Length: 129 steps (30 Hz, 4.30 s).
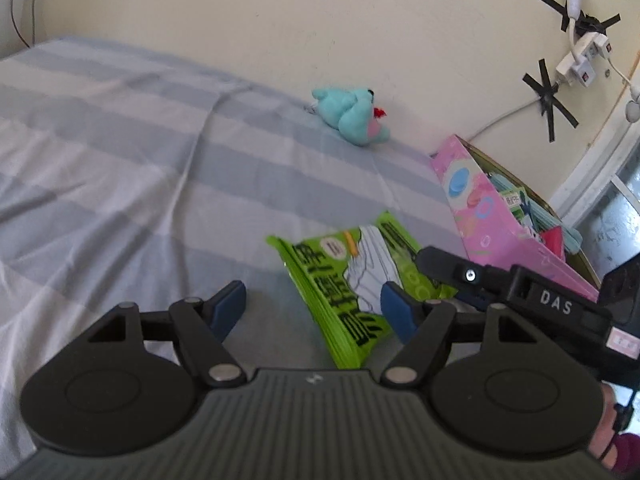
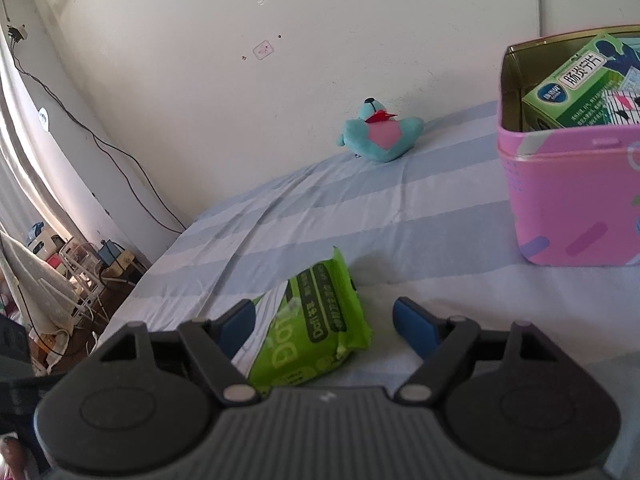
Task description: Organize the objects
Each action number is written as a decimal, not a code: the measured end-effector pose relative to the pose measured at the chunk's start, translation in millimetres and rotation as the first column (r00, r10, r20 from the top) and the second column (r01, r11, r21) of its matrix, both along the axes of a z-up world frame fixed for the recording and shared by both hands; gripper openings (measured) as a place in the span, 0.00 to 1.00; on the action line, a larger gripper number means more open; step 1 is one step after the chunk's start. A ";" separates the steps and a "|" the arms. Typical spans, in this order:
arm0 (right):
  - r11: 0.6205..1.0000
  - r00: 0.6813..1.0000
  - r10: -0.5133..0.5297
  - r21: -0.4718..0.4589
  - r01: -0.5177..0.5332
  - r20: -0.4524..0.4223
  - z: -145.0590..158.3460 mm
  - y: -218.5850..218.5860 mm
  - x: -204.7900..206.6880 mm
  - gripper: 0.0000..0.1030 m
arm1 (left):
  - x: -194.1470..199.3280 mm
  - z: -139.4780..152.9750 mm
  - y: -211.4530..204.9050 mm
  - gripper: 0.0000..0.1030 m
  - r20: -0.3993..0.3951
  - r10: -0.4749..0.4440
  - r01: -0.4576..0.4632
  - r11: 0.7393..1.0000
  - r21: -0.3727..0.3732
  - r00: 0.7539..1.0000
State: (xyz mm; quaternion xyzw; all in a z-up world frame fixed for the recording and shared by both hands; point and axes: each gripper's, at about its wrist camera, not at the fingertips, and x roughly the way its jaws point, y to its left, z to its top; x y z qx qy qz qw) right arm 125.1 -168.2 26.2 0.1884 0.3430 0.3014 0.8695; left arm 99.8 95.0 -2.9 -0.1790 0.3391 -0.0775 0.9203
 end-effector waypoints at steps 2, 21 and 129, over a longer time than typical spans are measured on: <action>1.000 1.000 0.006 -0.011 -0.006 -0.003 -0.8 2.3 -0.2 0.61 | 0.6 -0.9 -1.4 0.73 0.000 0.007 -0.007 1.000 0.006 1.000; 0.988 0.961 -0.153 0.008 0.156 0.231 43.2 -75.7 -42.0 0.28 | 23.3 62.3 -99.6 0.42 0.175 -0.209 0.195 0.976 0.091 0.962; 0.949 0.979 -0.131 -0.267 0.169 0.156 15.6 -21.9 -45.7 0.67 | 61.3 -2.9 -51.7 0.71 0.094 0.034 -0.066 0.930 0.363 0.995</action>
